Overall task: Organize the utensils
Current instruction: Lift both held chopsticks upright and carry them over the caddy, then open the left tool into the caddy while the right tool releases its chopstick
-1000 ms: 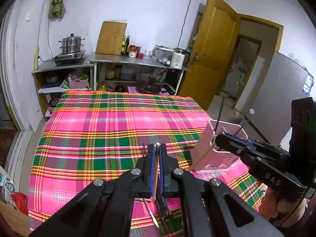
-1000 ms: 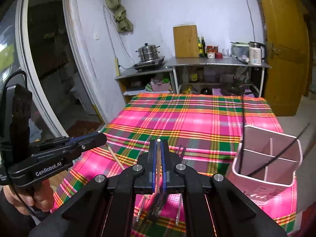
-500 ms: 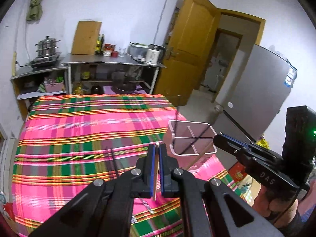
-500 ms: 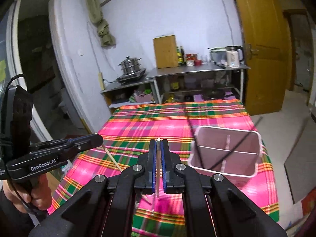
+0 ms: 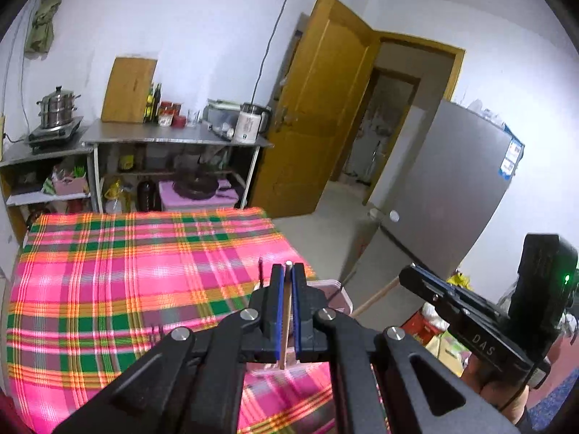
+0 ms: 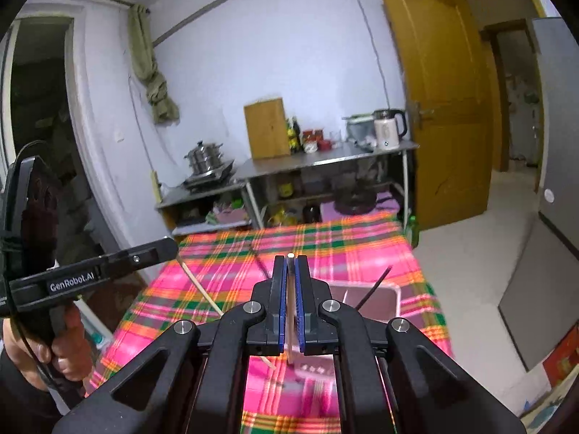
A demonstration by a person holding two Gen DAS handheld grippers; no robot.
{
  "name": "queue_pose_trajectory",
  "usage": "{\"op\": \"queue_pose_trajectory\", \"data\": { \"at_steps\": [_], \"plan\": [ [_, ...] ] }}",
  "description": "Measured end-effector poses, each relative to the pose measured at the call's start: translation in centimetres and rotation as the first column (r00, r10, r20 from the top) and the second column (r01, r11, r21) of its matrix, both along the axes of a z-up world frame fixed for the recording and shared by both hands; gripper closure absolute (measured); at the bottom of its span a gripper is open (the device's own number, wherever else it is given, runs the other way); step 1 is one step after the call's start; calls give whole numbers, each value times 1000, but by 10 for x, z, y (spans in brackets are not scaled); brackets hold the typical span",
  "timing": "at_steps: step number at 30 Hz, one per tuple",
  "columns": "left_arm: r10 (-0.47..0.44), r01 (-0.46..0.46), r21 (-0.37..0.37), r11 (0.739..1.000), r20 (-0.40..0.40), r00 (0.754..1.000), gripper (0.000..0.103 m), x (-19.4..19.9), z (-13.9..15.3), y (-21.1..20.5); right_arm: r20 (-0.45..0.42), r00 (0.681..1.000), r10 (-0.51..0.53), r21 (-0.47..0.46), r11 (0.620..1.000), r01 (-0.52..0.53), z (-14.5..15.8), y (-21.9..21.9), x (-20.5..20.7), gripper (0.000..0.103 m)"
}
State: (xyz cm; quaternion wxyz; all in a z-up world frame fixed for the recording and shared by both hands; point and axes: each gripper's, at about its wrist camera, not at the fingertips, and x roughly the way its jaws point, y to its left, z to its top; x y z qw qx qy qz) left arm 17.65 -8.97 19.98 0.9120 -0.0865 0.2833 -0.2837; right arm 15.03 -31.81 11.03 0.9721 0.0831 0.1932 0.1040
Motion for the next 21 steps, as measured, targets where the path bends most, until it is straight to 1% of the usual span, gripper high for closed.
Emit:
{"op": "queue_pose_trajectory", "data": {
  "at_steps": [4,7,14,21],
  "plan": [
    [1,0,-16,1000,22,1000,99,13,10,-8,20,1000,-19,9,1000,19,8,-11,6,99],
    [0,0,-15,1000,12,1000,99,24,4,-14,10,1000,-29,12,1000,29,3,-14,15,99],
    [5,-4,6,1000,-58,998,99,49,-33,-23,-72,997,-40,30,999,42,-31,-22,38,99],
    [9,-5,33,999,-141,990,99,66,-72,-28,-155,987,-34,42,998,41,-66,-27,56,99]
  ]
}}
